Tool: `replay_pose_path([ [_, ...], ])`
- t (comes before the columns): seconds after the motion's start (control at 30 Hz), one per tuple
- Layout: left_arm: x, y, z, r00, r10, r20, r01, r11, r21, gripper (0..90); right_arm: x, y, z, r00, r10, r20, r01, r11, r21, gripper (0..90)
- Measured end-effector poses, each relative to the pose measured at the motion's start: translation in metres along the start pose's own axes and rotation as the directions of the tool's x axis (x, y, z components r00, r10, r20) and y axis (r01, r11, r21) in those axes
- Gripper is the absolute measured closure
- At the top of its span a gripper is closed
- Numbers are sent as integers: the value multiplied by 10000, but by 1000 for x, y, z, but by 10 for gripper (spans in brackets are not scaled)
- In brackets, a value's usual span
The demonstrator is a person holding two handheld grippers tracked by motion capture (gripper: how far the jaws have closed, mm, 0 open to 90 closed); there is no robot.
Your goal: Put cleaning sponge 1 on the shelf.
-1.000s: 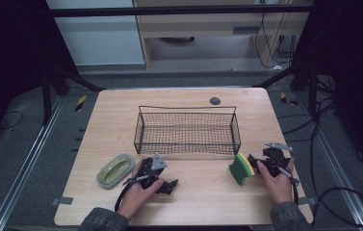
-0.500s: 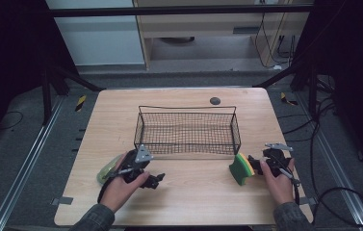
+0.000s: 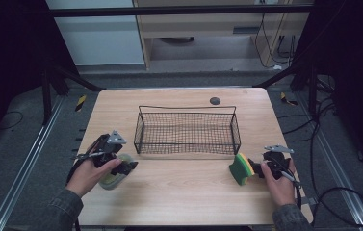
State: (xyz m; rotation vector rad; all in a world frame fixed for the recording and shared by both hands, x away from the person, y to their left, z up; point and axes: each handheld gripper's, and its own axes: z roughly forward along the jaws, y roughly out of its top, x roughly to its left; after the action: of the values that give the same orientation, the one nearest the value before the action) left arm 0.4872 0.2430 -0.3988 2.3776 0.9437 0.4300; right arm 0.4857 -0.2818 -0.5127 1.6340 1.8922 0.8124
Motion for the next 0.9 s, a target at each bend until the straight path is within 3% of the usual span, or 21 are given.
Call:
replay_pose_path([
  [0.17,14,1,-4,9992,380,-101,-371,9961,804,40,0,0,0,10000,-16,-46,16,10000,-1,7],
  [0.37,22,1,-4,9990,392,-220,-354,9880,1501,45,-1,0,0,9999,-108,-113,108,9999,2,7],
  [0.47,23,-2,-3,9955,661,-673,-519,9796,1941,59,-1,-1,-1,9997,-174,-147,174,9998,-24,7],
  [0.63,25,-3,-5,9982,429,-414,-330,9757,2168,85,-1,-1,-1,9997,-180,-158,179,9998,-24,7],
  [0.77,26,-2,-9,9983,532,-232,-460,9693,2415,167,-1,-1,-1,9997,-182,-160,182,9998,-26,7],
  [0.9,28,-2,-11,9980,468,-416,-346,9658,2571,313,-1,-1,-1,9997,-185,-159,185,9998,-24,7],
])
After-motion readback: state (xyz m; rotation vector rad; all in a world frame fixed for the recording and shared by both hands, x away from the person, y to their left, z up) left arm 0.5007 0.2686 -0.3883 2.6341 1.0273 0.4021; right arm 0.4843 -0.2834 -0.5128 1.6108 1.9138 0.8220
